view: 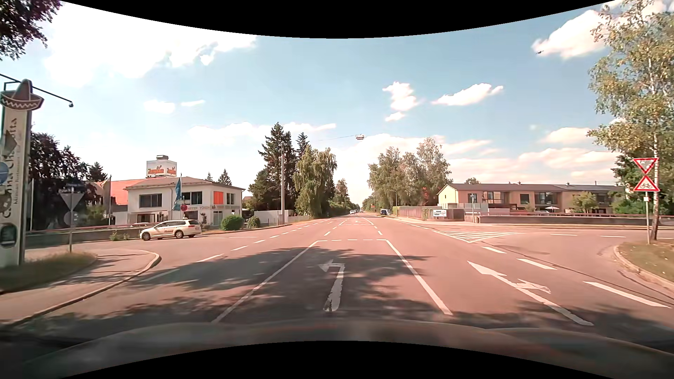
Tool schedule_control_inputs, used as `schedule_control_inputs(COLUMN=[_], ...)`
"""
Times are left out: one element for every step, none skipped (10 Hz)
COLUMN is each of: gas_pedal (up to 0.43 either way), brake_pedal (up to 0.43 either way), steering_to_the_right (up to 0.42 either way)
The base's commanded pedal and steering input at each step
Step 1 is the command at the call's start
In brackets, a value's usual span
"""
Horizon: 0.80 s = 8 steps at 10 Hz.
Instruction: Follow the waypoints while adhering to traffic rules and regulations
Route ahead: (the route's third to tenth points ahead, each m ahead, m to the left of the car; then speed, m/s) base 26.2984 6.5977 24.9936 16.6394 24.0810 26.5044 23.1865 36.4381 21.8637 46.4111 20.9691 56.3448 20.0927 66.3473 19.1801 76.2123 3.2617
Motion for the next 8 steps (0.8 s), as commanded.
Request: schedule_control_inputs(gas_pedal=[0.000,0.000,0.000,0.000,0.000,0.000,0.000,0.000], brake_pedal=[0.049,0.043,0.043,0.043,0.043,0.043,0.049,0.043], steering_to_the_right=[0.010,0.009,0.009,0.007,0.003,-0.003,-0.005,-0.005])
